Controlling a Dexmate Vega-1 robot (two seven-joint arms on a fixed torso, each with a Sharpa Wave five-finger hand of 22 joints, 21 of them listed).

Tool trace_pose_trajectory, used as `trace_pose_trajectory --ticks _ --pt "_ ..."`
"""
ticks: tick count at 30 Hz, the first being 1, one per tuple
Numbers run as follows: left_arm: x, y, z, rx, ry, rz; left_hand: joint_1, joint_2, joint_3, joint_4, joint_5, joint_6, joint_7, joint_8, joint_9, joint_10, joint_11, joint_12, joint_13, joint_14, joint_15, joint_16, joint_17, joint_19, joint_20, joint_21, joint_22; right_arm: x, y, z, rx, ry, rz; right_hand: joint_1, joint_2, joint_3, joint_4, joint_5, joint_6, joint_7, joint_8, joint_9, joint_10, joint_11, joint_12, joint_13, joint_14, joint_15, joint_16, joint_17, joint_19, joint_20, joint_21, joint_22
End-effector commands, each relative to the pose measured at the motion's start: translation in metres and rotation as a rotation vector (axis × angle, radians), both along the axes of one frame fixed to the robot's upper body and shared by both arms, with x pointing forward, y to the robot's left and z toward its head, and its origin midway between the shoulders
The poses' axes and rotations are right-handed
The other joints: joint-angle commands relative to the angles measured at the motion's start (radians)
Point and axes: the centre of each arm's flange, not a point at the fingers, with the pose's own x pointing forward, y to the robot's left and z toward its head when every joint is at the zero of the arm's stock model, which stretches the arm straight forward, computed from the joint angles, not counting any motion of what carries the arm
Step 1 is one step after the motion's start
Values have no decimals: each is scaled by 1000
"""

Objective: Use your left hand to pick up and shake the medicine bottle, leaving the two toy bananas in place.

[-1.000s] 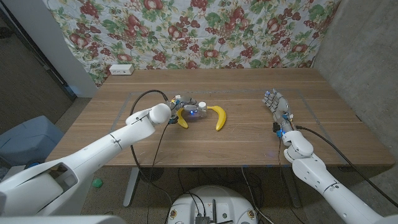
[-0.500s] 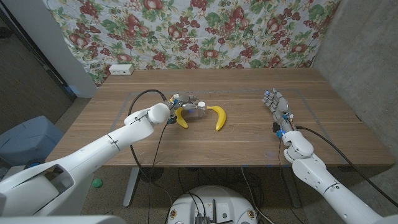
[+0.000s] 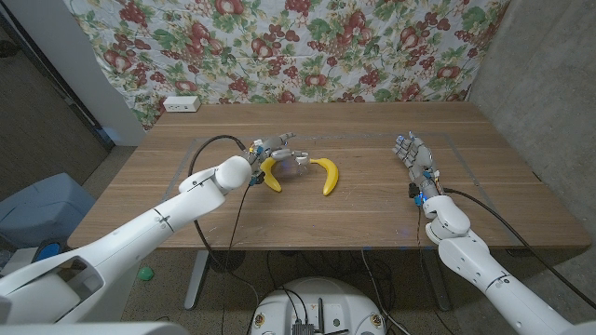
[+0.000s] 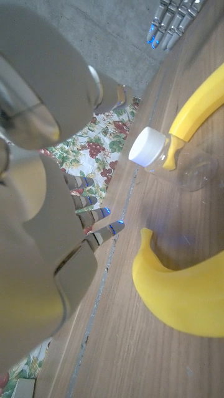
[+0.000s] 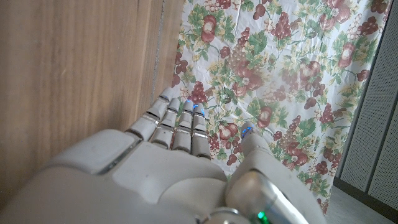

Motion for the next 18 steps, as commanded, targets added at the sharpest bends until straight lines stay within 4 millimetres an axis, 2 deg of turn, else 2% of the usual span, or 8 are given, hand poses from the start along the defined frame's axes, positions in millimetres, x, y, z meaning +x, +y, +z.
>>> trace_pose_trajectory --ticks 1,10,13,18 --pt "-8 10 3 -149 -75 -122 -23 13 0 12 4 -13 -12 2 -1 -16 -4 9 -3 -28 -13 2 4 -23 0 -15 2 2 3 1 -6 5 1 -8 2 -4 -3 2 -4 4 0 2 5 4 -1 4 3 3 -1 3 8 -4 -2 5" --pt "-6 20 2 -272 -95 -217 -95 72 2 50 11 -1 -12 9 -5 -16 -30 19 -11 -63 -41 10 8 -53 -20 -48 2 5 7 4 -17 7 5 -8 1 -5 -4 2 -4 4 0 2 5 7 -2 4 3 2 -2 2 10 -5 -5 5" --pt "-5 23 2 -317 -91 -254 -127 98 4 66 15 24 -6 15 -7 1 -50 27 -14 -64 -51 15 7 -50 -31 -57 2 6 9 5 -12 10 5 -9 0 -5 -5 1 -5 4 -1 2 3 5 -2 4 3 4 -3 2 10 -4 -6 5" --pt "-3 28 2 -384 -84 -305 -151 122 7 78 18 47 6 19 -9 12 -52 30 -17 -64 -61 17 5 -57 -49 -68 2 7 12 5 -22 13 7 -11 -3 -7 -5 1 -5 6 0 2 5 8 -2 4 4 6 -3 2 12 -1 -7 5"
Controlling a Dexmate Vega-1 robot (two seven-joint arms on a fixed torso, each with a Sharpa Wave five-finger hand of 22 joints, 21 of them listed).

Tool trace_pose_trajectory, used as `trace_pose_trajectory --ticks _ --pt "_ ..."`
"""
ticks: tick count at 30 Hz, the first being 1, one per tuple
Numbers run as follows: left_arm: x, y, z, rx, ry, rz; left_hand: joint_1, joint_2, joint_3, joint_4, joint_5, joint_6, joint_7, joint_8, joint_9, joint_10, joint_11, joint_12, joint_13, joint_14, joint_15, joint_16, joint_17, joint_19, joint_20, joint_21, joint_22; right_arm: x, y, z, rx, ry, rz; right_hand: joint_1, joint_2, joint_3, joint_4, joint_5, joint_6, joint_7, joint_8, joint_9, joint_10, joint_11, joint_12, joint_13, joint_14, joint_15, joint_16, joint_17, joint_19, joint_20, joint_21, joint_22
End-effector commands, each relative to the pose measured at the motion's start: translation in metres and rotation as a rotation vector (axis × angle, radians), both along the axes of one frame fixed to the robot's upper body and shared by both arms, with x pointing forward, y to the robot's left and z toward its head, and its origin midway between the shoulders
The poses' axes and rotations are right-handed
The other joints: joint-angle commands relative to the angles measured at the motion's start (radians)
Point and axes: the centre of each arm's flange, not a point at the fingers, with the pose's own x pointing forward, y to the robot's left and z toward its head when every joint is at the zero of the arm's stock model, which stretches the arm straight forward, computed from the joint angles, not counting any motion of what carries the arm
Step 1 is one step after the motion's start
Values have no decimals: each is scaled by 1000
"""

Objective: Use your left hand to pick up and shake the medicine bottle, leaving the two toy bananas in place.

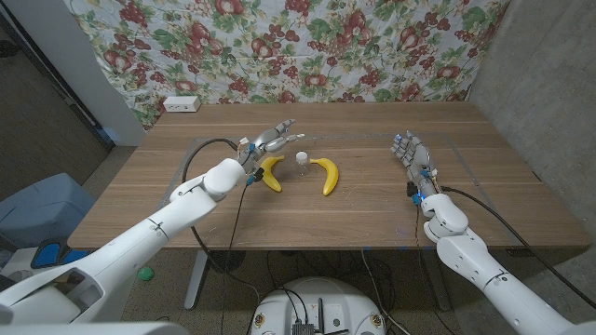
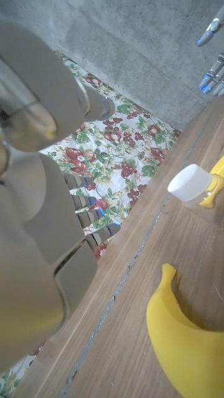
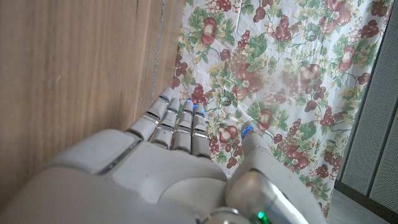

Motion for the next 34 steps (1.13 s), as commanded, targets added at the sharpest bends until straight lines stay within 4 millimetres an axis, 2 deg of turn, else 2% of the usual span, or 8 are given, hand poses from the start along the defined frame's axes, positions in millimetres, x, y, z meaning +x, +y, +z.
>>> trace_pose_trajectory --ticks 1,7,15,18,19,24,27,34 --pt "2 15 0 -169 -9 -133 -20 16 3 14 11 19 4 8 0 7 -7 12 1 -4 -14 5 2 -29 -17 -7 2 3 7 2 -10 8 4 -12 -4 -3 0 0 -5 6 -1 2 5 9 -2 4 4 6 -4 1 12 -1 -3 1" --pt "3 21 -2 -237 -17 -195 -56 47 5 33 14 31 18 5 -2 19 -13 14 -2 -15 -26 4 1 -30 -29 -17 3 4 11 4 -14 7 9 -19 -10 -8 1 -2 -6 6 -1 2 5 14 -2 4 5 10 -5 1 15 2 -5 1" --pt "2 33 -5 -292 -18 -242 -125 106 10 76 25 39 79 -2 -4 33 -13 12 -6 -22 -35 4 -4 -25 -61 -33 3 3 18 6 -27 3 1 -37 -23 -20 6 -8 -6 8 -1 2 -15 13 -10 3 7 12 -8 -1 19 7 -9 1" --pt "2 38 -6 -326 -21 -276 -160 137 17 105 33 50 96 -2 -4 38 -6 10 -8 -15 -30 7 -5 -20 -83 -39 3 1 21 7 -37 -3 -2 -41 -26 -23 7 -10 -4 9 0 2 -20 11 -12 2 6 14 -9 -1 19 9 -10 1" --pt "2 40 -7 -335 -27 -280 -179 152 26 125 40 65 100 1 -4 49 -11 12 -8 -7 -30 9 -6 -12 -100 -42 3 0 23 8 -37 -6 -5 -44 -28 -25 7 -10 -3 11 0 2 -22 11 -13 2 7 15 -10 -2 20 11 -11 1" --pt "5 52 -10 -376 -35 -313 -212 173 59 173 59 83 113 1 -5 69 -4 14 -9 10 -24 12 -9 14 -136 -44 2 -7 32 9 -46 -17 -30 -57 -37 -33 10 -13 -2 8 0 2 -24 7 -14 1 0 7 -16 -4 18 7 -16 1" --pt "7 61 -14 -402 -33 -318 -224 182 106 208 81 89 127 -2 -5 75 3 10 -11 17 -19 10 -12 26 -159 -50 -1 -10 40 10 -59 -14 -36 -64 -43 -38 10 -15 -2 6 0 2 -26 4 -15 0 -5 -5 -21 -7 17 3 -19 1" --pt "20 75 -21 -465 18 -327 -225 179 178 227 107 66 132 -13 -5 49 9 -5 -13 -1 -20 -1 -15 30 -170 -68 -4 -14 52 15 -68 5 -57 -65 -48 -39 4 -14 -1 1 0 2 -26 -2 -15 -1 -6 -12 -31 -16 19 -5 -24 1"
